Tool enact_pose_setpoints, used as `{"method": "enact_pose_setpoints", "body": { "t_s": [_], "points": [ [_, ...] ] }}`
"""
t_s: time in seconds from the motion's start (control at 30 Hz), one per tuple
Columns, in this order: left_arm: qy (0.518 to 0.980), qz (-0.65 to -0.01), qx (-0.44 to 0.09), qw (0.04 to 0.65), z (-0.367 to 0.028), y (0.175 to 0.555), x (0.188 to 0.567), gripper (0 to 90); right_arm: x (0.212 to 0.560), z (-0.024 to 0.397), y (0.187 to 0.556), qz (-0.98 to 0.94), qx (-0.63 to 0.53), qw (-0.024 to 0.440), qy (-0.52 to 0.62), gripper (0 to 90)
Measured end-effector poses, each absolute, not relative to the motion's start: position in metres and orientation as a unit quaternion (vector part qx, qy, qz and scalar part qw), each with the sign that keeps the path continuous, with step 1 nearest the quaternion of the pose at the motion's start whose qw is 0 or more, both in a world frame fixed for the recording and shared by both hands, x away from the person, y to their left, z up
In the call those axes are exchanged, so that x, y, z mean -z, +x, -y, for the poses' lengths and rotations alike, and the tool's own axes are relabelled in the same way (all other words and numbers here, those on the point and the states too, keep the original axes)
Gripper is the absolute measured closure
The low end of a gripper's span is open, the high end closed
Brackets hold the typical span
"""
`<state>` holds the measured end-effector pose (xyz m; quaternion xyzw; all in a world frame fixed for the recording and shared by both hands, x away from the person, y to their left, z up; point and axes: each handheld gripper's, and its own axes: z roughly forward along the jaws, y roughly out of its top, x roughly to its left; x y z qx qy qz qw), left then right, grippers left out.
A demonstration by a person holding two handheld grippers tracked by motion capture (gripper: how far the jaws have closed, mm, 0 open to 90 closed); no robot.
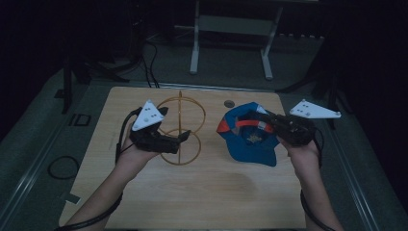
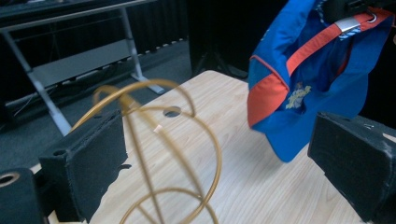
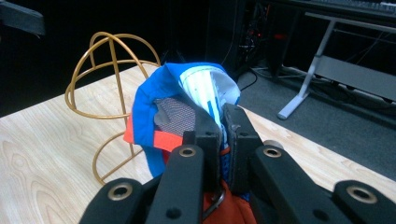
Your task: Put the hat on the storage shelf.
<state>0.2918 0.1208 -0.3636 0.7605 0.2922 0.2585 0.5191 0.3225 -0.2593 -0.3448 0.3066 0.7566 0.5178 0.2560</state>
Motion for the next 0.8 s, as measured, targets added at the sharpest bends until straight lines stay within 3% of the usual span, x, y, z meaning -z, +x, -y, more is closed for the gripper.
{"method": "enact_pose_setpoints", "body": {
  "t_s": [0.37, 0.8],
  "points": [
    [0.791, -0.256, -0.243, 0.5, -0.061, 0.315, 0.352, 6.9, 0.339, 0.256, 0.315, -0.759, -0.521, 0.258, 0.294, 85.6],
    [0.812, -0.223, -0.235, 0.486, -0.015, 0.33, 0.343, 21.1, 0.334, 0.247, 0.31, -0.758, -0.538, 0.248, 0.273, 85.6]
  ]
}}
